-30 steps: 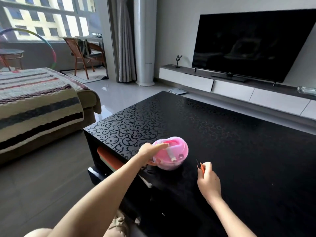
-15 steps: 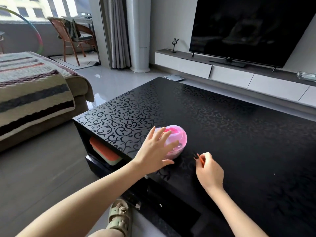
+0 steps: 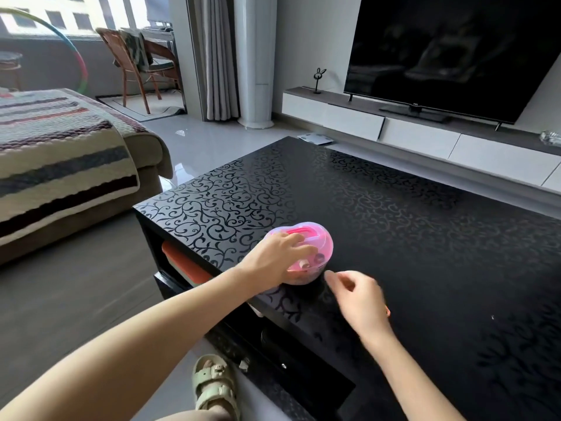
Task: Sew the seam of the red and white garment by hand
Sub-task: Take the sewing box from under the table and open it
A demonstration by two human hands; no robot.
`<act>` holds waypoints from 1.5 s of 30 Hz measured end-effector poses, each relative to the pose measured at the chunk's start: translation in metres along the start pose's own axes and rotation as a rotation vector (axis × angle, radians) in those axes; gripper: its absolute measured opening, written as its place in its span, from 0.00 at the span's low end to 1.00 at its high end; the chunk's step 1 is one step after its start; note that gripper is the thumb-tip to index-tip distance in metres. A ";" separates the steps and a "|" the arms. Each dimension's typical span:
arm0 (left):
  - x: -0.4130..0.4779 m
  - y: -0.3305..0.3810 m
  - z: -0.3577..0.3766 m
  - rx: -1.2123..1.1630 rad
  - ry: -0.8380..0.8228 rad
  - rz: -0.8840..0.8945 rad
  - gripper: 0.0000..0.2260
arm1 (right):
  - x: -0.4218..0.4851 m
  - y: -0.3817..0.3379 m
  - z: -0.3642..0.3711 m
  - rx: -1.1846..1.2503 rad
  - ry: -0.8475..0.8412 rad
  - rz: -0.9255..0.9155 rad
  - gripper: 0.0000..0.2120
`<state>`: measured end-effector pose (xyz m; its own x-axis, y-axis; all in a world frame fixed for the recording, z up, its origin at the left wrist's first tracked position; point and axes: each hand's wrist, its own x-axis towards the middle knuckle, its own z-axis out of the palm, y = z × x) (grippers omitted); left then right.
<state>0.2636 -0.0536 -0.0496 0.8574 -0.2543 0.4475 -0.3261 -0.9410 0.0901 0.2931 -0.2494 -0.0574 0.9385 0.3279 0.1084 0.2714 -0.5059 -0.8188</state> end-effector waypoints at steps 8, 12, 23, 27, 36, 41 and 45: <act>-0.006 0.010 -0.032 -0.155 -0.066 -0.189 0.24 | -0.005 -0.025 0.044 0.830 -0.052 0.545 0.11; -0.008 0.012 -0.029 -0.177 -0.049 -0.217 0.22 | -0.012 -0.024 0.053 1.051 -0.014 0.578 0.08; -0.010 0.011 -0.028 -0.201 -0.136 -0.319 0.29 | -0.016 -0.039 0.044 0.674 -0.047 0.457 0.16; -0.009 0.005 -0.032 -0.360 -0.112 -0.382 0.32 | -0.011 -0.057 0.019 0.623 -0.170 0.471 0.13; 0.001 -0.012 -0.054 -0.993 0.317 -0.820 0.12 | 0.035 -0.090 -0.002 0.402 -0.139 0.080 0.18; 0.005 -0.036 -0.035 -1.018 0.465 -0.976 0.13 | 0.061 -0.060 0.017 -0.409 -0.084 -0.248 0.09; 0.004 -0.042 -0.022 -1.047 0.540 -1.022 0.17 | 0.082 -0.056 0.031 -0.536 -0.139 -0.299 0.13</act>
<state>0.2717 -0.0100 -0.0318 0.7156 0.6970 0.0461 -0.0345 -0.0306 0.9989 0.3483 -0.1689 -0.0198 0.7786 0.5996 0.1849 0.6210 -0.6942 -0.3638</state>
